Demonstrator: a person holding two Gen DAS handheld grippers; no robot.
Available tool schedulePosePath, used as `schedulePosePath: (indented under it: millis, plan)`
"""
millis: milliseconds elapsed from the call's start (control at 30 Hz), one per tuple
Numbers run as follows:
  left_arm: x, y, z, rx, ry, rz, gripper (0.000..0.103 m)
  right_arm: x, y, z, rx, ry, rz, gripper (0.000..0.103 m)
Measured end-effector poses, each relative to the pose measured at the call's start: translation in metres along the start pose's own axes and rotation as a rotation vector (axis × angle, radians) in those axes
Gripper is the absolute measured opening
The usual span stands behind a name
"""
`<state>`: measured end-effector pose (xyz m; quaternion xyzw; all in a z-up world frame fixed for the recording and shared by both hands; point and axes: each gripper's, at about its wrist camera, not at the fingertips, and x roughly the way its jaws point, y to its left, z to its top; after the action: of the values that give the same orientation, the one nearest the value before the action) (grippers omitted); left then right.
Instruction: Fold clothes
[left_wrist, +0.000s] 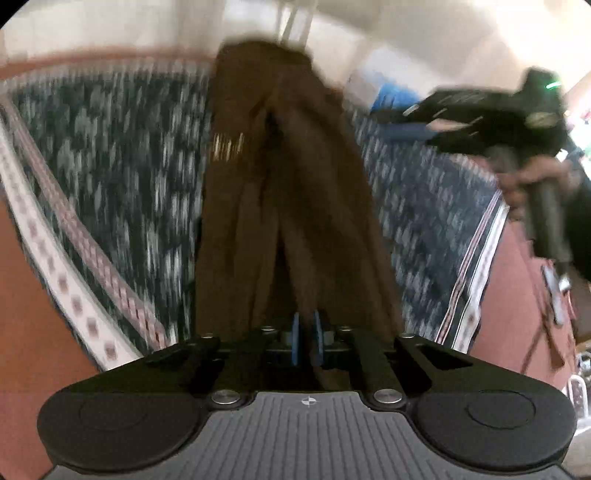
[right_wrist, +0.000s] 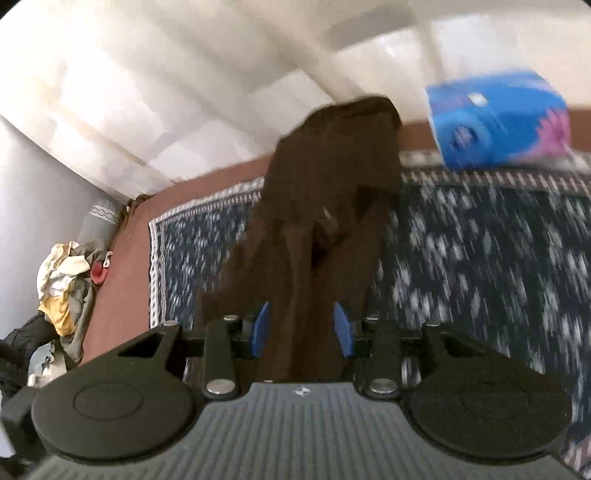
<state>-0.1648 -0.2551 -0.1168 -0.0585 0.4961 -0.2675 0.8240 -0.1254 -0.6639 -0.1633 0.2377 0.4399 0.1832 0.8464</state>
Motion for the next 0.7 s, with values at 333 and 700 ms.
schedulePosePath:
  millis: [333,700]
  plan:
    - [0.051,-0.002,0.101,0.144,-0.201,0.099,0.049,0.058,-0.034,0.052,0.16,-0.021,0.01,0.044]
    - [0.085,0.018,0.112,0.168,-0.1,0.048,0.007,0.08,-0.043,0.07,0.104,0.02,-0.022,0.004]
